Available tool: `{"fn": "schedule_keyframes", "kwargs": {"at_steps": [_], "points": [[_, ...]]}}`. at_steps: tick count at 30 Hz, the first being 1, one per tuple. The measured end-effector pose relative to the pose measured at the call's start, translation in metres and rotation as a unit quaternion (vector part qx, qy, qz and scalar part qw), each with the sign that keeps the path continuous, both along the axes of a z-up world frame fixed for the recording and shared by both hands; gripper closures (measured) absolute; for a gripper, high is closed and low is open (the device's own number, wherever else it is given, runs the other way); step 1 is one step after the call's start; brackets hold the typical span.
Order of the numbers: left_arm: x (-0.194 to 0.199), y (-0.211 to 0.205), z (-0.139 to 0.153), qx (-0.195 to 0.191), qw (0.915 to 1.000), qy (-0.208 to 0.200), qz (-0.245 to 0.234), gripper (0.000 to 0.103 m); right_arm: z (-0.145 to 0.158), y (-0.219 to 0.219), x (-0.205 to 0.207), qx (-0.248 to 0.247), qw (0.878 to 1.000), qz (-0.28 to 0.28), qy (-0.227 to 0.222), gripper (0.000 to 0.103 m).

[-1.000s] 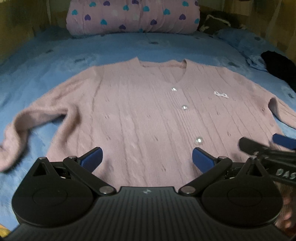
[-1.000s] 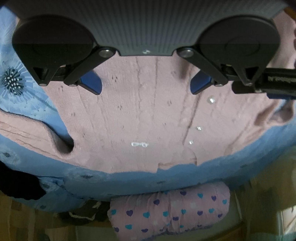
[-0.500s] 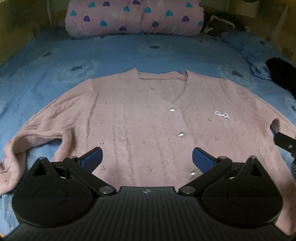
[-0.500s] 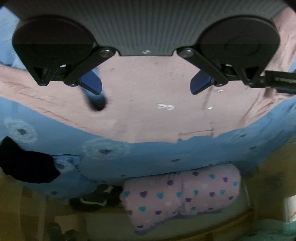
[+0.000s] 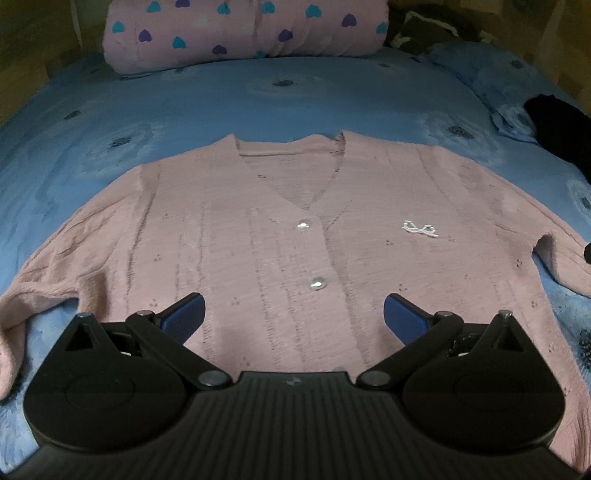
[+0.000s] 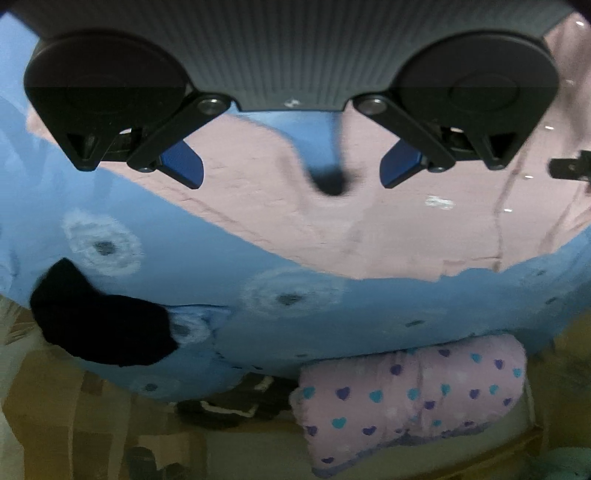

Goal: Fold small clothes
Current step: 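Move the right tool to a sleeve cuff and close on it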

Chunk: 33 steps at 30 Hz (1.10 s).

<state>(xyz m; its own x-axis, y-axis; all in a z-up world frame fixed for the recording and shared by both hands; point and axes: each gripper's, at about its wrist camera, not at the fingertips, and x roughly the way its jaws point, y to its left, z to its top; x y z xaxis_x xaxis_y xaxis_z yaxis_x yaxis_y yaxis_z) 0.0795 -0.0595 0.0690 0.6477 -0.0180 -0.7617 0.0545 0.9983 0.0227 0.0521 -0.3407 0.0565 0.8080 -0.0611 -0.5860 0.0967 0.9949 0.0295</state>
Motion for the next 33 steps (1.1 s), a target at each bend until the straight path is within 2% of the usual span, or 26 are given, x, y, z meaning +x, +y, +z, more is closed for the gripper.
{"fn": "schedule_keyframes", "kwargs": {"at_steps": [7, 15, 23, 33], "points": [[0.007, -0.022, -0.010, 0.015, 0.9997, 0.004, -0.016, 0.000, -0.015, -0.059, 0.012, 0.001, 0.998, -0.050, 0.028, 0.000], [0.014, -0.035, -0.029, 0.030, 0.9990, 0.022, -0.023, 0.000, -0.031, -0.103, 0.024, -0.006, 0.997, -0.057, 0.056, 0.000], [0.018, -0.042, -0.046, 0.043, 0.9977, 0.044, -0.029, 0.000, -0.057, -0.116, 0.032, 0.017, 0.993, -0.051, 0.102, 0.000], [0.013, -0.044, -0.049, 0.049, 0.9977, 0.039, -0.025, 0.000, -0.064, -0.119, 0.033, 0.026, 0.994, -0.041, 0.100, 0.000]]}}
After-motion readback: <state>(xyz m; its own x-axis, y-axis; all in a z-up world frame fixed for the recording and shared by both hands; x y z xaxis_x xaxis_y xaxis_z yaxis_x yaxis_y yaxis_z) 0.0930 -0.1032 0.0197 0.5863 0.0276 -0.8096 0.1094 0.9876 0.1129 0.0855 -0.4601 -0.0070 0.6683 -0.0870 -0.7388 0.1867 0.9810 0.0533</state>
